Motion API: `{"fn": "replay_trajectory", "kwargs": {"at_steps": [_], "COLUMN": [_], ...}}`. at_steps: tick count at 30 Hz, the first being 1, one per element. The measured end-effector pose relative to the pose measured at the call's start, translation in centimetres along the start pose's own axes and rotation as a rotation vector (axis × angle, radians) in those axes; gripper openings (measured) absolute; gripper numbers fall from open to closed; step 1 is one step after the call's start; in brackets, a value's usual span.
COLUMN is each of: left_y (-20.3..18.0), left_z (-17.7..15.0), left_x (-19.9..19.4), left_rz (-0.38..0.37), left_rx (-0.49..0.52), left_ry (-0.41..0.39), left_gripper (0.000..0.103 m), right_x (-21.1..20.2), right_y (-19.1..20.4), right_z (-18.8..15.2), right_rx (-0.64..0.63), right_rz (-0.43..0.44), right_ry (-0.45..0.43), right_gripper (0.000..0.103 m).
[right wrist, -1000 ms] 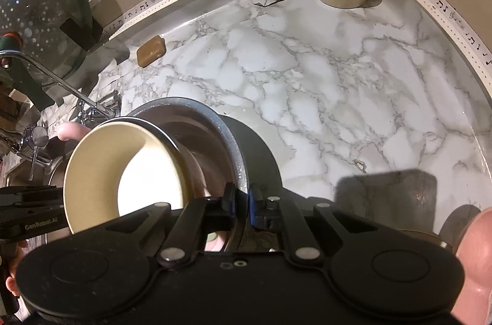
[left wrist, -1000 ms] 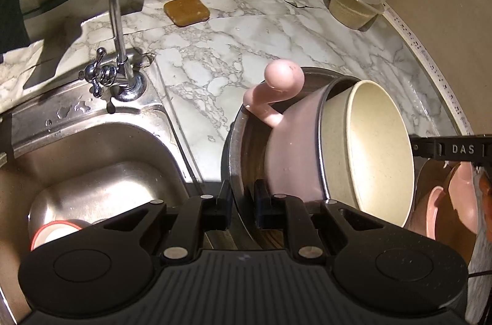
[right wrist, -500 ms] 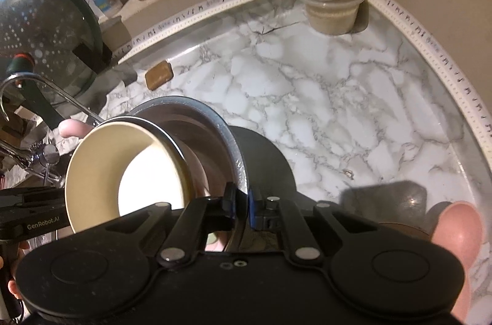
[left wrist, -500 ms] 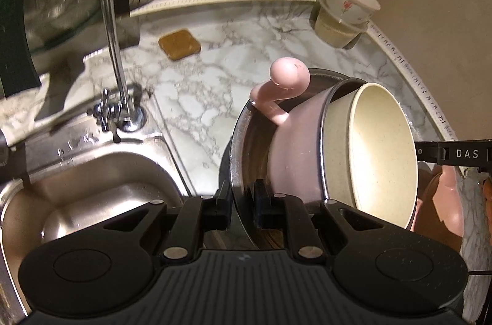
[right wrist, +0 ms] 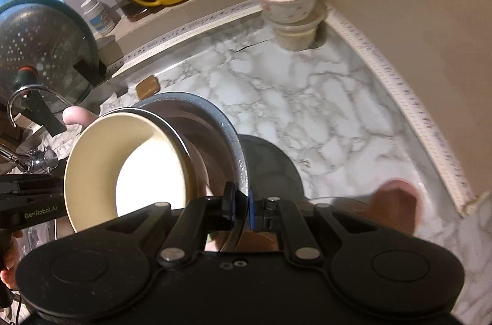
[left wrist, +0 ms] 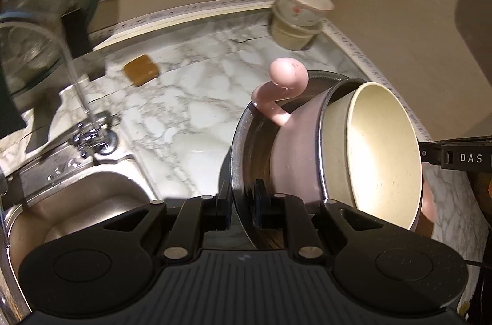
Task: Organize plates and bowls
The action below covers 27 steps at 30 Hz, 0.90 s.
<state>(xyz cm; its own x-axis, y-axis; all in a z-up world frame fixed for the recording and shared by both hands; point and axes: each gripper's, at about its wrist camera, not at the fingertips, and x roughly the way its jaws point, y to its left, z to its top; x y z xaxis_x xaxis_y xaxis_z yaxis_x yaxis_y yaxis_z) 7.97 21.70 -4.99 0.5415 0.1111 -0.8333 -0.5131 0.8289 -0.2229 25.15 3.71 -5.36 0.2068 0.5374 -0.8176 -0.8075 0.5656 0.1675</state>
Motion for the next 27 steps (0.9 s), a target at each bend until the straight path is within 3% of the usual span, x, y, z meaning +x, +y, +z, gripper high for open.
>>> {"fn": "replay_trajectory", "kwargs": {"at_steps": [14, 27], "left_y": [-9.5, -16.0], "left_z": [-0.3, -1.8], "left_x": [0.7, 3.5], "left_rz": [-0.098, -0.15], "left_rx": [0.188, 0.321], "left_ry": [0.044, 0.121], "left_gripper": [0.013, 0.013], "right_x": [-6.3, -8.0], "right_y": [-6.6, -12.0], "right_z": [-4.7, -10.3], "right_rx": [0.145, 0.306], "right_rz": [-0.106, -0.157], "right_ry": [-0.061, -0.062], "right_gripper": [0.009, 0.009]}}
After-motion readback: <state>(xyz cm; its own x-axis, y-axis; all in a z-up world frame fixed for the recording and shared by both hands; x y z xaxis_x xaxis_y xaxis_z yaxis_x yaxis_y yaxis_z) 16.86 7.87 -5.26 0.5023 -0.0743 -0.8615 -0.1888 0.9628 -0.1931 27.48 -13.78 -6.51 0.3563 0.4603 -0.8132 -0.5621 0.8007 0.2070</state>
